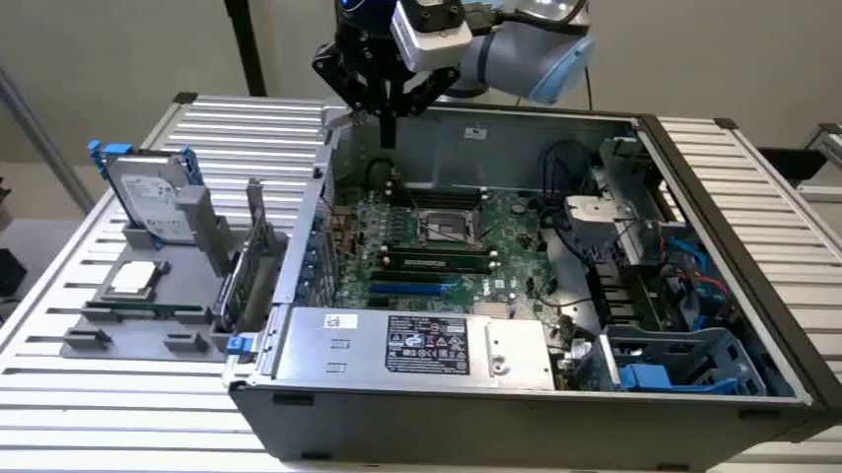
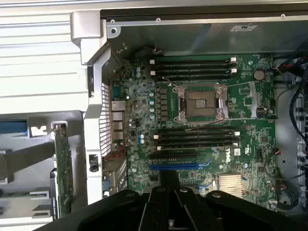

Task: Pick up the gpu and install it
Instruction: 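Reach for the gpu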

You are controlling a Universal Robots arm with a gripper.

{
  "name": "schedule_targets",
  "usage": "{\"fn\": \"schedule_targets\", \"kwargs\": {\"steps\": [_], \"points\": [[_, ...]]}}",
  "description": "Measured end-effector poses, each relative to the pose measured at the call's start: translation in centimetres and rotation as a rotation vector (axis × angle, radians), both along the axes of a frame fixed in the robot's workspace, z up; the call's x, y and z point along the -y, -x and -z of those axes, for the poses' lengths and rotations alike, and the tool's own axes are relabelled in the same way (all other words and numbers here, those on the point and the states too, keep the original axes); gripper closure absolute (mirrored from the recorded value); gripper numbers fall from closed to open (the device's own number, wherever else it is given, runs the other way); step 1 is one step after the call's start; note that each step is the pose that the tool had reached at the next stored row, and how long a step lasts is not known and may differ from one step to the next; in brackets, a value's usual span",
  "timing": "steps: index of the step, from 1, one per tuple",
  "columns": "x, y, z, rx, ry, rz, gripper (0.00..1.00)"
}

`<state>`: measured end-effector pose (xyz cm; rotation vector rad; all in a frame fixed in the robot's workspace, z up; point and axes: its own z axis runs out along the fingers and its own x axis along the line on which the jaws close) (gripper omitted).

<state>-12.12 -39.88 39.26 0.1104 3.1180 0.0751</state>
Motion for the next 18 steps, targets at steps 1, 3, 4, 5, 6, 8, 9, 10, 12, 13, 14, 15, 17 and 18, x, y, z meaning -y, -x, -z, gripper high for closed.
{"fn": "schedule_targets", "kwargs": {"steps": [1,3,4,5,6,8,9,10,12,13,14,15,17,18], "points": [[0.0,0.0,0.0,0.0,0.0001,0.0,1.0],[0.0,0.0,0.0,0.0,0.0,0.0,1.0],[0.0,0.0,0.0,0.0,0.0,0.0,1.0],[0.0,0.0,0.0,0.0,0.0001,0.0,1.0],[0.0,0.0,0.0,0.0,0.0001,0.0,1.0],[0.0,0.0,0.0,0.0,0.0001,0.0,1.0],[0.0,0.0,0.0,0.0,0.0,0.0,1.0],[0.0,0.0,0.0,0.0,0.0001,0.0,1.0],[0.0,0.0,0.0,0.0,0.0,0.0,1.0],[0.0,0.0,0.0,0.0,0.0,0.0,1.0],[0.04,0.03,-0.01,-0.0001,0.0003,0.0,1.0],[0.11,0.11,-0.02,-0.0002,0.0004,0.0,1.0],[0.45,0.54,0.0,0.0,0.0001,0.0,1.0],[0.7,0.89,0.0,0.0001,0.0001,0.0,1.0]]}}
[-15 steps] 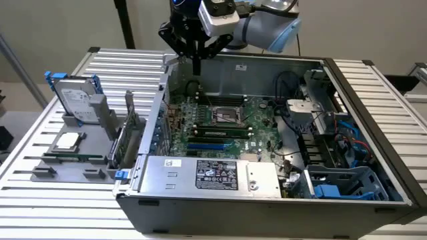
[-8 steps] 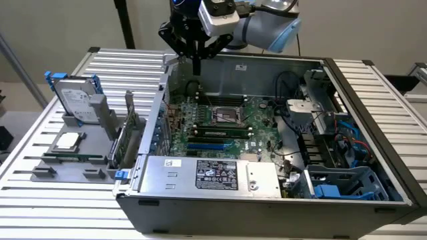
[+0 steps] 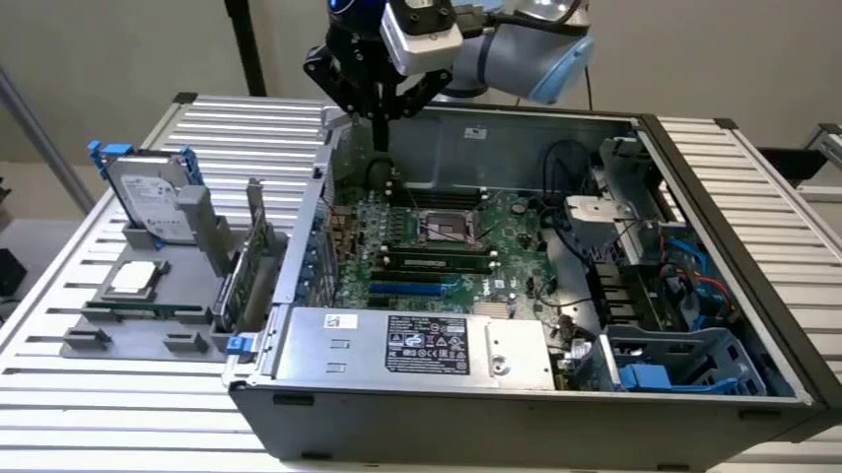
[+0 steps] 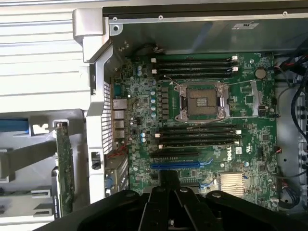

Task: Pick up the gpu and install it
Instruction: 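Reach for the gpu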

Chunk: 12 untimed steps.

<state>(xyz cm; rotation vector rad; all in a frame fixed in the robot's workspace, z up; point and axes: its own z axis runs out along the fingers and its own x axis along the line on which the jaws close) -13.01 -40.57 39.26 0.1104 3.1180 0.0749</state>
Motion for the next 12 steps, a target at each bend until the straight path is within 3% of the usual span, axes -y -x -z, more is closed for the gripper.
{"fn": "schedule_targets", "kwargs": {"steps": [8,12], "points": [[1.71,3.4,0.0,0.001,-0.0001,0.0,1.0],[2.28,5.2,0.0,0.0016,0.0001,0.0,1.0]]}}
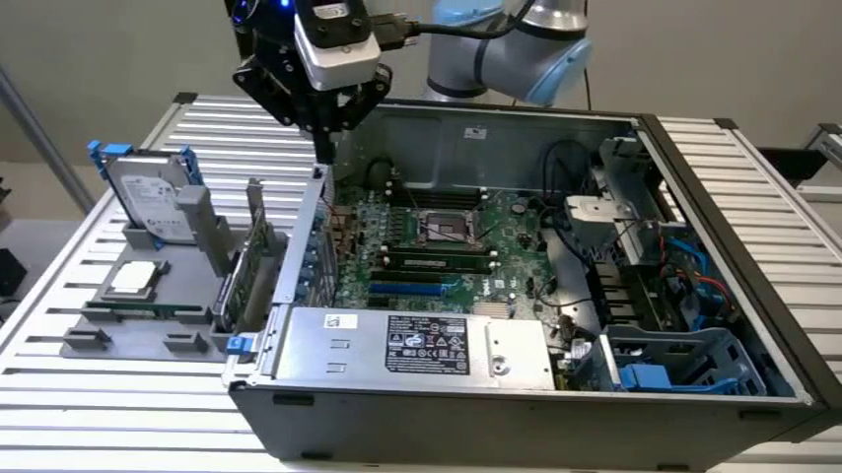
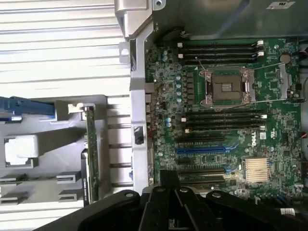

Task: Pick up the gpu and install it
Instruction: 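Reach for the gpu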

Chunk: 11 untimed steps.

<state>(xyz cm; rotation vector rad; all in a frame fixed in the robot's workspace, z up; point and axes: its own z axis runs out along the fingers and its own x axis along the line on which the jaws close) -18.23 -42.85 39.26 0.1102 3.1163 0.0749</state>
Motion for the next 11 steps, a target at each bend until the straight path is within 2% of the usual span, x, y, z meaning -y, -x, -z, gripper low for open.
{"fn": "schedule_targets", "kwargs": {"steps": [6,11], "points": [[0.51,2.8,0.06,0.0003,0.0004,0.0,1.0],[0.66,5.0,0.39,0.0004,0.0006,0.0,1.0]]}}
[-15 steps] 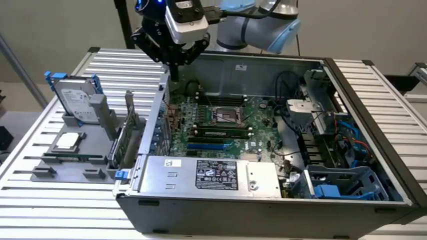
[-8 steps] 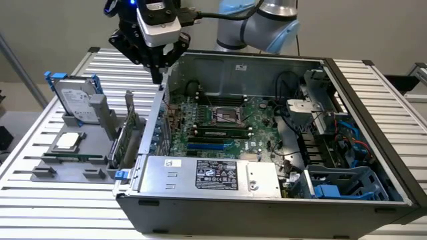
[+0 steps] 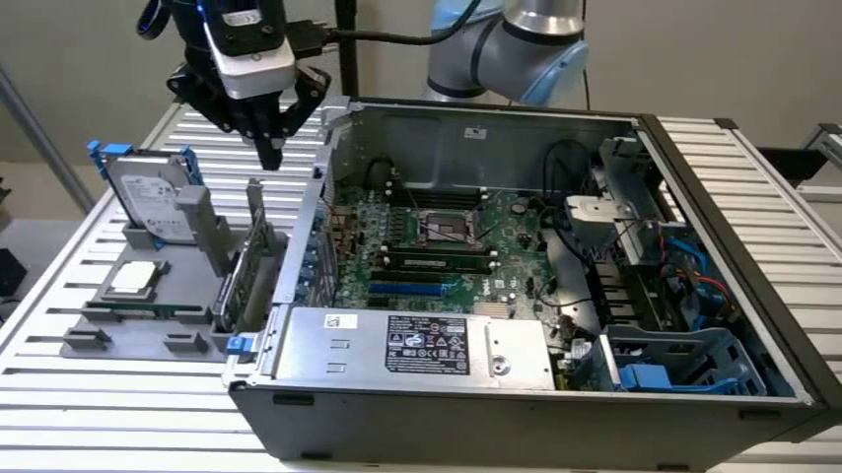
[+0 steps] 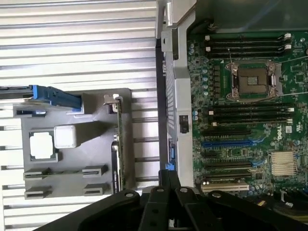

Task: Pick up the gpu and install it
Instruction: 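Reach for the gpu, then pick up the gpu and move the gpu toward the slot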

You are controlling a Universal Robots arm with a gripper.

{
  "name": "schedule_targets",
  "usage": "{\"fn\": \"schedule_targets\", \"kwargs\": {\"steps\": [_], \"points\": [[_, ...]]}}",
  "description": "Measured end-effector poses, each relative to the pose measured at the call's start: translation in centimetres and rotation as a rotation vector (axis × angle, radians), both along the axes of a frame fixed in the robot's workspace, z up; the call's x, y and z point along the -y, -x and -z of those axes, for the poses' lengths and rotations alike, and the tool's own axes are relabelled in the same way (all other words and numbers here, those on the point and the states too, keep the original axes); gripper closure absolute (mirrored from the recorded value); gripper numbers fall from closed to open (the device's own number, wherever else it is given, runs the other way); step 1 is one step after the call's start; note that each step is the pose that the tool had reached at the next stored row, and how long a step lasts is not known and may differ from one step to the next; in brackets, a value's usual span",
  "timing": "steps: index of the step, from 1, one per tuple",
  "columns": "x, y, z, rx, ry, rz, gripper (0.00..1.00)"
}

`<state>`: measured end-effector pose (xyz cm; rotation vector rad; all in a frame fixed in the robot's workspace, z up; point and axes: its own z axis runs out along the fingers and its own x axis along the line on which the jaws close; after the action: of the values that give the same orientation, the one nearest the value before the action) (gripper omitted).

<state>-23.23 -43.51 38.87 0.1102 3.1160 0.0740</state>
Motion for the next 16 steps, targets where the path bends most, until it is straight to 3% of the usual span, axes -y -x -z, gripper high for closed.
{"fn": "schedule_targets", "kwargs": {"steps": [13,16], "points": [[0.0,5.9,1.93,0.0,0.0025,0.0,1.0],[0.0,6.0,1.95,0.0001,0.0025,0.0,1.0]]}}
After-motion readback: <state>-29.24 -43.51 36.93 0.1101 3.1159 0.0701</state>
